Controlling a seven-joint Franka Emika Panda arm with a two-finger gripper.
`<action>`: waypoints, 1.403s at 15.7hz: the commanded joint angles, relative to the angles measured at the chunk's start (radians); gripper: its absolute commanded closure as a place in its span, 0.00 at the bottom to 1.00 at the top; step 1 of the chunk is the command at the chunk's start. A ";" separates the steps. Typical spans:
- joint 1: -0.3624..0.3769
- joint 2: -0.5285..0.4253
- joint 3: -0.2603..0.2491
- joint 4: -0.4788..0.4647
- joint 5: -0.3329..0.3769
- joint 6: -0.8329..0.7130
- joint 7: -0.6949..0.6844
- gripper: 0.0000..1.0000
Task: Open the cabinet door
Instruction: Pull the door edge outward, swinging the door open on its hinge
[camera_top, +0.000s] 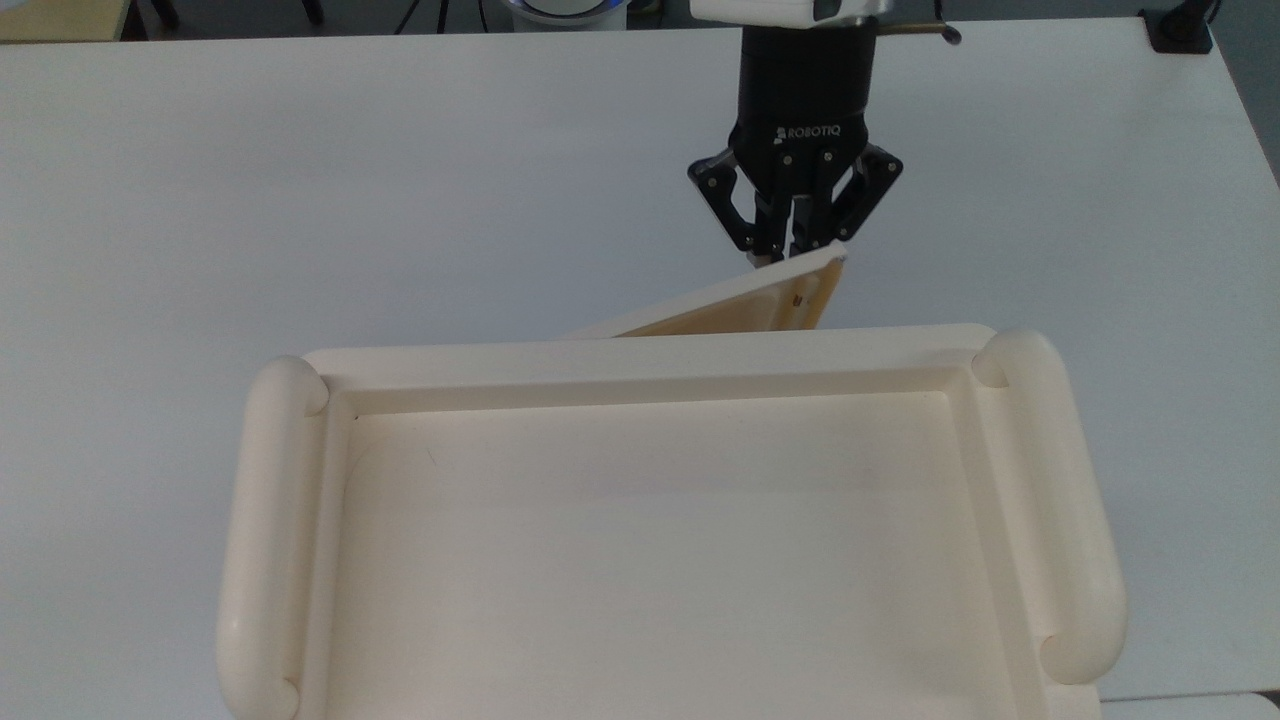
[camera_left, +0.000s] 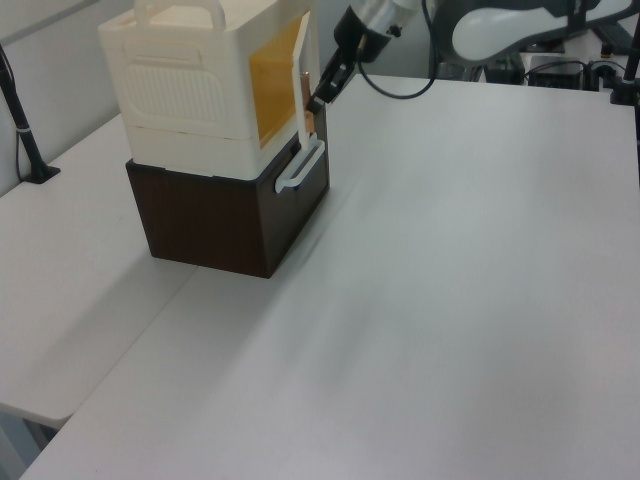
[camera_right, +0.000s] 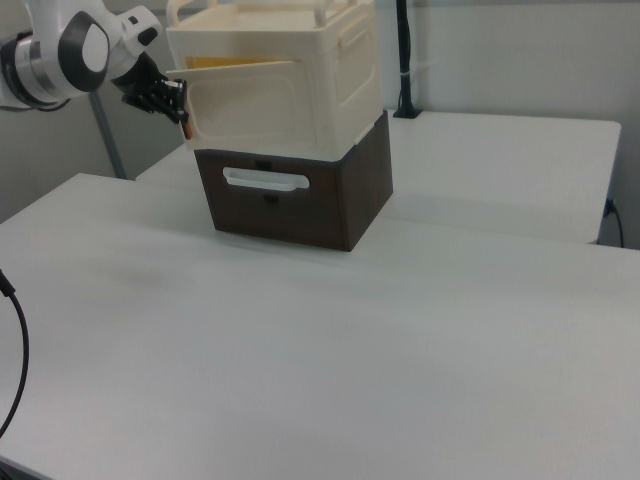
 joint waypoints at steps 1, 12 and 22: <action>-0.022 -0.077 -0.005 -0.054 0.059 -0.117 -0.105 0.87; -0.161 -0.177 -0.016 -0.049 0.171 -0.505 -0.324 0.00; -0.353 -0.302 -0.018 -0.048 0.168 -0.791 -0.320 0.00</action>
